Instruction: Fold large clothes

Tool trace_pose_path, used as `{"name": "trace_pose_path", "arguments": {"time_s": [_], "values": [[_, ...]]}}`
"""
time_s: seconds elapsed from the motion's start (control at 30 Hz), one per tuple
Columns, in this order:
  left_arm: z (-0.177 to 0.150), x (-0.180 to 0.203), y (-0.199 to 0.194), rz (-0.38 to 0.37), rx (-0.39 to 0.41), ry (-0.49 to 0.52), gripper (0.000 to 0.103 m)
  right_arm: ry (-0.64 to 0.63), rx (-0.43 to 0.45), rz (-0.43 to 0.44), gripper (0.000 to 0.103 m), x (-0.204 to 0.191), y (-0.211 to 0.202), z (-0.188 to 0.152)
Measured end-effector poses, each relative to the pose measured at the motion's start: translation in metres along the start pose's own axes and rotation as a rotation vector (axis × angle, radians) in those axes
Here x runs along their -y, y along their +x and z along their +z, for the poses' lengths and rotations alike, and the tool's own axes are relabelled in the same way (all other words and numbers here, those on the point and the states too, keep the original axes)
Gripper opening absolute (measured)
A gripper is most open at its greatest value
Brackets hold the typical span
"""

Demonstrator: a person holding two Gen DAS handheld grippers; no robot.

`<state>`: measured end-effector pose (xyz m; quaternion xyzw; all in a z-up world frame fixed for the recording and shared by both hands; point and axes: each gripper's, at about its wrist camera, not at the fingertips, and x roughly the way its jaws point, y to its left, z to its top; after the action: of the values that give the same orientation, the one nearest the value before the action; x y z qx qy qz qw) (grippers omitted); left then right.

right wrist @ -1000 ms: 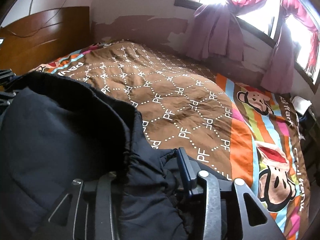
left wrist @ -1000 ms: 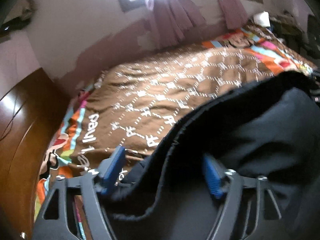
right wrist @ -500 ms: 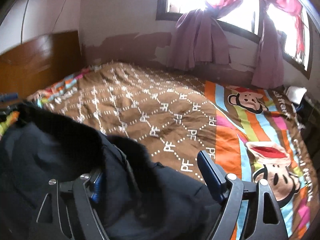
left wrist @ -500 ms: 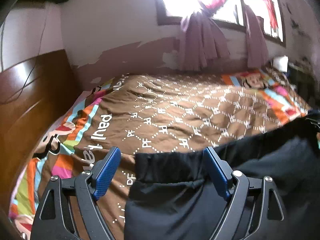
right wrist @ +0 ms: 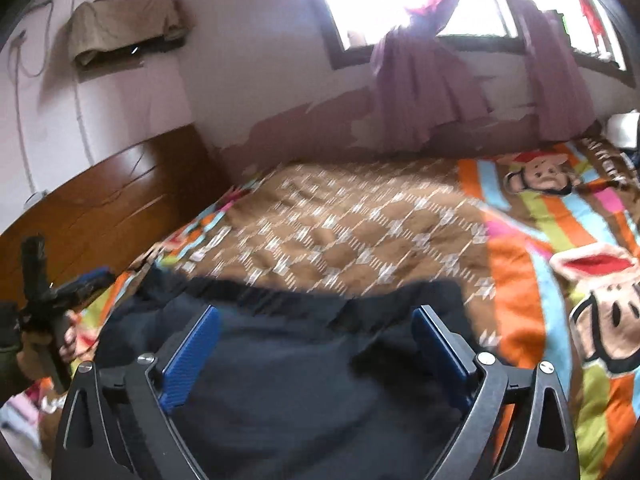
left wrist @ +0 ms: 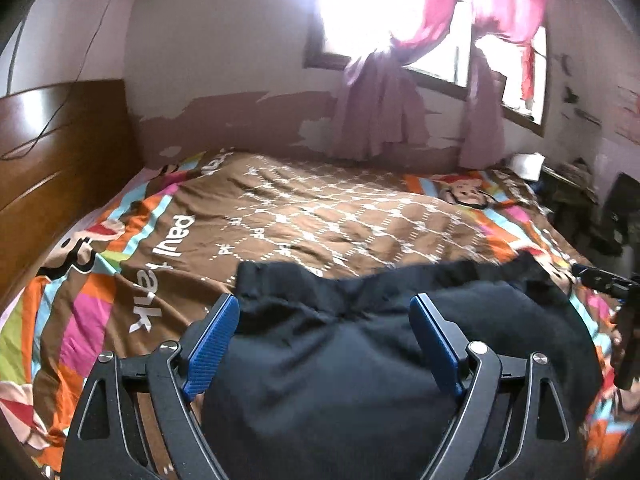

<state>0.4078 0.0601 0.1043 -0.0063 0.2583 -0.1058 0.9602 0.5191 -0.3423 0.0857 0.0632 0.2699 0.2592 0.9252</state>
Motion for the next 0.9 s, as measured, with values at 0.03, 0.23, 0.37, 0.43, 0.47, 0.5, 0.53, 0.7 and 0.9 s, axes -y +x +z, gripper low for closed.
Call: {"name": "trace_pose_path", "arguments": {"time_s": [0.03,0.23,0.37,0.43,0.47,0.5,0.53,0.7,0.9], "values": [[-0.006,0.006,-0.007,-0.014,0.004,0.014,0.084,-0.002,-0.022,0.02,0.097,-0.007,-0.002,-0.008],[-0.06,0.05,-0.028,-0.094,-0.062,0.125,0.088,-0.004,-0.175,0.092,0.097,-0.047,-0.009,-0.06],[-0.092,0.07,-0.022,-0.156,-0.144,0.173,0.088,-0.024,-0.216,0.06,0.097,-0.064,-0.013,-0.089],[-0.096,0.074,-0.013,-0.154,-0.177,0.194,0.088,-0.034,-0.227,0.031,0.097,-0.067,-0.015,-0.103],[-0.097,0.076,-0.007,-0.147,-0.192,0.197,0.088,-0.053,-0.227,0.024,0.097,-0.07,-0.016,-0.108],[-0.098,0.078,0.0,-0.14,-0.202,0.196,0.088,-0.08,-0.23,0.011,0.097,-0.072,-0.015,-0.112],[-0.098,0.078,0.006,-0.139,-0.201,0.187,0.089,-0.112,-0.235,-0.012,0.097,-0.075,-0.011,-0.117],[-0.093,0.081,0.027,-0.102,-0.192,0.118,0.092,-0.194,-0.247,-0.078,0.101,-0.081,0.014,-0.118],[-0.074,0.083,0.053,-0.043,-0.216,0.154,0.094,-0.216,-0.284,-0.091,0.1,-0.077,0.052,-0.085]]}}
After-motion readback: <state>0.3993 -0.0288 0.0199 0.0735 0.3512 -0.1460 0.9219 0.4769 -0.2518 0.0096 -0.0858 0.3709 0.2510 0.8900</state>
